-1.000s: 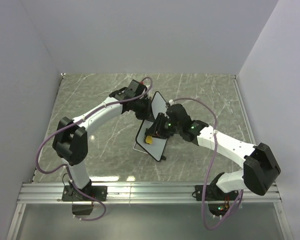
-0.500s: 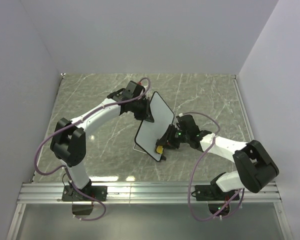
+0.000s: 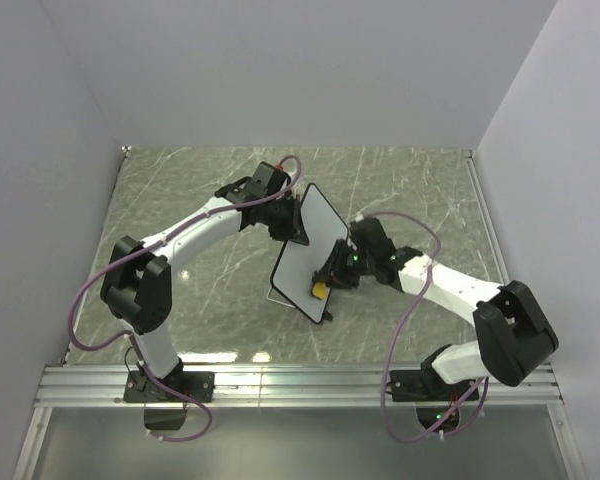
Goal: Erase the whiteboard
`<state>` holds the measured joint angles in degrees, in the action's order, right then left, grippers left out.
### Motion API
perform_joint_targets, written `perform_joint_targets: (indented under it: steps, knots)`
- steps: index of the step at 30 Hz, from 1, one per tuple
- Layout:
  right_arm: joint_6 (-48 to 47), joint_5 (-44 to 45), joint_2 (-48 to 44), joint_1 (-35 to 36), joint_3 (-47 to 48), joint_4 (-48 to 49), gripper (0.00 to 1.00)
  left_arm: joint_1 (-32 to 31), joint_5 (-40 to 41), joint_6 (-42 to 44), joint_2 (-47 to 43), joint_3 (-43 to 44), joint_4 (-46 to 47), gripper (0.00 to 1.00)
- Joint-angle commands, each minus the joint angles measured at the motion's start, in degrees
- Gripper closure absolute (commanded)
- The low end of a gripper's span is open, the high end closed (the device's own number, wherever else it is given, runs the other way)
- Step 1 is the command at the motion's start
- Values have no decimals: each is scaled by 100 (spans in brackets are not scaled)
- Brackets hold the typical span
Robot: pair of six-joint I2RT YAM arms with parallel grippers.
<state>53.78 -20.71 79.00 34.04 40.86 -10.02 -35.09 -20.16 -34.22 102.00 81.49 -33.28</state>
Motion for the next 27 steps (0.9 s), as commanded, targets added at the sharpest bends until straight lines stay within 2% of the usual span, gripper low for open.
perform_joint_targets:
  steps: [1,4,9,16,23,27]
  knots:
    - [-61,94,-43,76,1087,-96,100,-560,1234,275,1006,-749,-944,100]
    - [-17,15,124,94,1615,-202,100,-560,1243,293,1050,-705,-961,100]
    - [45,-56,458,129,1890,-167,100,-552,1252,328,1077,-626,-1023,100]
    - [98,23,520,129,1049,97,100,-560,1208,363,1094,-591,-1041,100]
    - [159,216,152,111,-16,281,100,-560,1190,416,1121,-626,-1040,100]
    - [150,147,19,-239,-517,395,100,-560,1181,451,1130,-600,-1049,100]
